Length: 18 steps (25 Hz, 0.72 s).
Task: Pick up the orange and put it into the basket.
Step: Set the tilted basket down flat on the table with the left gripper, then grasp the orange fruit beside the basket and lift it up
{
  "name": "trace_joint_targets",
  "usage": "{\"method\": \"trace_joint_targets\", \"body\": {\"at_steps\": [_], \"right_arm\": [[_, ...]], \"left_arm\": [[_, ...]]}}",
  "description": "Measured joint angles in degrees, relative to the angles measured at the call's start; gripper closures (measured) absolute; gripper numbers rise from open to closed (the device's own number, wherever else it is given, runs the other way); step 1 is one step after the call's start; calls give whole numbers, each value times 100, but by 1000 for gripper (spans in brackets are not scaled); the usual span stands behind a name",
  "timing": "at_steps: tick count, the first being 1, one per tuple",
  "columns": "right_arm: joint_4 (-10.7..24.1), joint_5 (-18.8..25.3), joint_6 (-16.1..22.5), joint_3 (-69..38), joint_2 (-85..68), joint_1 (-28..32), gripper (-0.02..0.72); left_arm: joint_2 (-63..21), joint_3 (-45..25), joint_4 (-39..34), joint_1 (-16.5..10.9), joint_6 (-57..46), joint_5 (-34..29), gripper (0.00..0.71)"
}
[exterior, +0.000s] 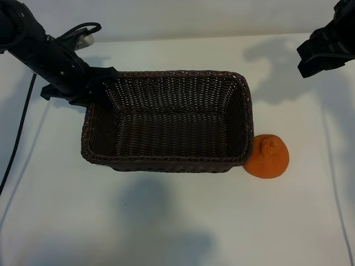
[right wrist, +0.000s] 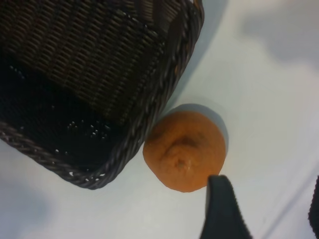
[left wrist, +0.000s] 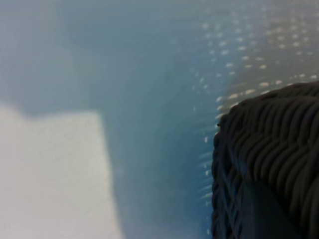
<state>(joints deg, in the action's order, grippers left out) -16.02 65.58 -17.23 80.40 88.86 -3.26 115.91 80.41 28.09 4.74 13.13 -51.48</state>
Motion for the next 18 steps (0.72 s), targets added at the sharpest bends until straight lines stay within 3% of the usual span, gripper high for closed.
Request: {"method": "trace_joint_targets", "body": {"at_steps": [2,10,13,18], "right_arm": [[0,0,0,0,0,0,282],[0,0,5,0,0,0,282],[0,0,5,0,0,0,282],[0,0,5,0,0,0,282]], "left_arm": [[0,0,7,0,0,0,511],[0,0,123,-5,-113,-58,199],[-26,0,129,-11,-139,-164,160],[-346,0,75,-162,-285,-437,154]]}}
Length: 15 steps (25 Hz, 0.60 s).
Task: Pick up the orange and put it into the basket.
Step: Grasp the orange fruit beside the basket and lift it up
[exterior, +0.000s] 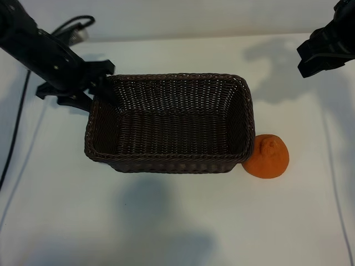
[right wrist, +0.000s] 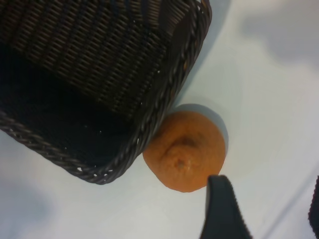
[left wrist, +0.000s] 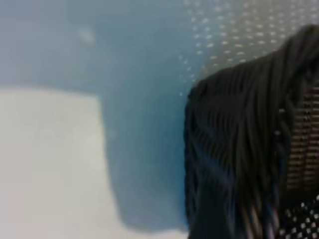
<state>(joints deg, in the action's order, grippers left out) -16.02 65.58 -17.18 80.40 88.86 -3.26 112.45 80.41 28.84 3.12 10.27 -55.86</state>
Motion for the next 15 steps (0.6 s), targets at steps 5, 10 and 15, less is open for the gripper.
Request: {"method": "trace_joint_targets", "body": {"at_steps": [5,10,15], "right_arm": [[0,0,0,0,0,0,282],[0,0,0,0,0,0,282],[0,0,0,0,0,0,282]], "left_arm": [[-414,0,-56,-335,-18,-743,152],[-1015,0,-262,-524,-18,-1147,152],[-1717,0,-453,-573,-18,-1147,152]]}}
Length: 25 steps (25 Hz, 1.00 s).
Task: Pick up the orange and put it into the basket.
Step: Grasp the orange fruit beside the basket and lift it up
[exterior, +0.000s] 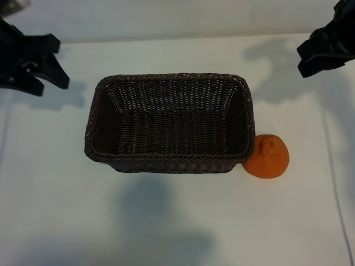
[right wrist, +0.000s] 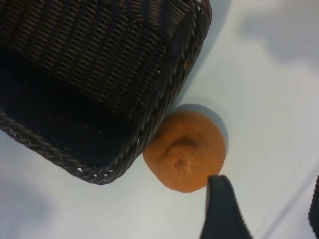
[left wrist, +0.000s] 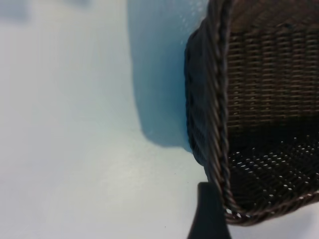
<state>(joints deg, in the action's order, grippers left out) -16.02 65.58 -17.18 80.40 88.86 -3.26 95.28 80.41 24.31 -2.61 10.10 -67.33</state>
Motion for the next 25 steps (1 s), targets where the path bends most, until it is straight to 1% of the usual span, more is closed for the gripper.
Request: {"method": "trace_joint_targets", "body": {"at_steps": [8,10,14,18,25], "right_arm": [[0,-12,0,0,0,0,282],[0,-16,0,0,0,0,282],[-23,-10,0,0,0,0,282],[-221,-5,-4,0,0,0,282],[-538,-91,-4,0,0,0,282]], "left_arm": [[-719,-44,-26,-10,-168,0,152],[-903,-241,-20,-10,-197,0,152],[-1316,-861,49,-10,-166,-5,152],[-1570,-1317,328,-10,50,-5,152],[-1576,-1758,561,-10,123,22,152]]}}
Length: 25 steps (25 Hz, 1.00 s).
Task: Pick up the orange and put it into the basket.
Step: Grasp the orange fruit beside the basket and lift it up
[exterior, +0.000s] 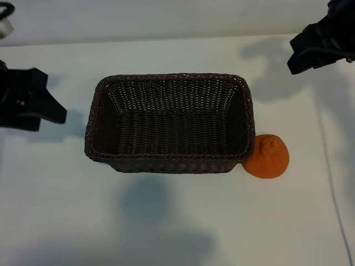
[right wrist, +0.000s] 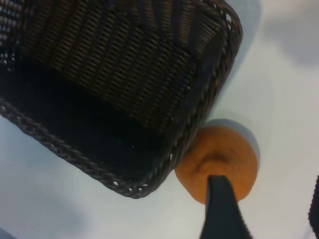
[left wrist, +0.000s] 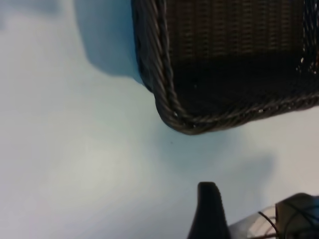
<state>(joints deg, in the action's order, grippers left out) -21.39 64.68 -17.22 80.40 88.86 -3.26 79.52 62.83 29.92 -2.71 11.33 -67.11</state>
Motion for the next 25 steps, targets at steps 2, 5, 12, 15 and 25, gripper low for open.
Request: {"method": "trace_joint_targets", "body": {"at_steps": [2,5,12,15,25], "right_arm": [[-36,-5,5,0,0,0,282],[-46,-11,5,0,0,0,282],[-5,128,-46,0,0,0,282],[128,252,-112,0,0,0,282],[384,-12,-227,-727,0,0,282]], "left_arm": [[0,-157,50,0,38,46,152],[0,-266,163,0,146,184,152],[0,-306,454,0,411,295,151],[0,-306,454,0,422,318,151],[0,-306,454,0,457,355,150]]}}
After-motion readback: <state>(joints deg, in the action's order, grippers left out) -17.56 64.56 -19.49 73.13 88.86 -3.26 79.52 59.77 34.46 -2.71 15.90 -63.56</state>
